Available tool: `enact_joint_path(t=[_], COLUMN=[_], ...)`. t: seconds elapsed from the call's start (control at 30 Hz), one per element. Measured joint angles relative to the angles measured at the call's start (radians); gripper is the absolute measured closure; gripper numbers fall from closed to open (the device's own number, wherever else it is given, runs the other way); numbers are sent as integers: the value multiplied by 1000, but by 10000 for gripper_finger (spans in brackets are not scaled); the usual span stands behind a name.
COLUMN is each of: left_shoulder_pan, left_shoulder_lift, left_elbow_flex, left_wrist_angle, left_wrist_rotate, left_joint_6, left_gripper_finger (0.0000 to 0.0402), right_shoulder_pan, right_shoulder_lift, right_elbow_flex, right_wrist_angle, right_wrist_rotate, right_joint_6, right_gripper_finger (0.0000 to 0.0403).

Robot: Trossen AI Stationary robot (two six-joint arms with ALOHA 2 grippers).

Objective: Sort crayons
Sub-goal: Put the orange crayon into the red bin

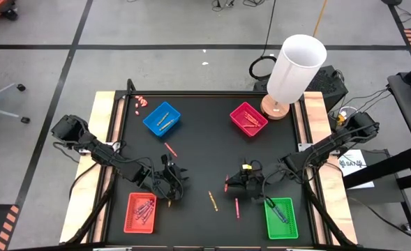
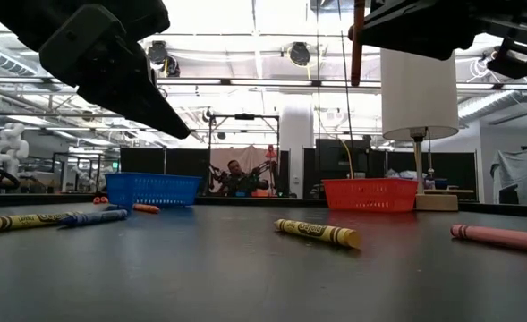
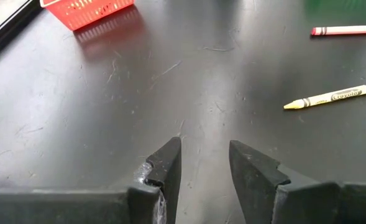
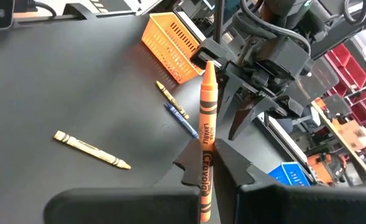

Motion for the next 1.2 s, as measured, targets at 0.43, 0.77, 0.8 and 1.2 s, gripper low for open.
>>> enact_joint_path(t=[0.43, 0.77, 0.8, 1.2], left_shoulder_pan=[0, 0, 0, -1], left_shoulder_lift=[0, 0, 0, 0], left_elbow_flex=[0, 0, 0, 0], left_wrist_angle=[0, 0, 0, 0], left_wrist_rotate=[0, 0, 0, 1], left_joint_6=[-1, -1, -1, -7], left_gripper_finger=[268, 268, 268, 268], right_shoulder_pan=[0, 0, 0, 0], right_shoulder_lift=[0, 0, 0, 0], right_elbow_flex=[0, 0, 0, 1], right_wrist_angle=[0, 0, 0, -21], right_wrist_rotate=[0, 0, 0, -4], right_joint_6=[173, 455, 490, 839], right_gripper_finger=[403, 403, 403, 393])
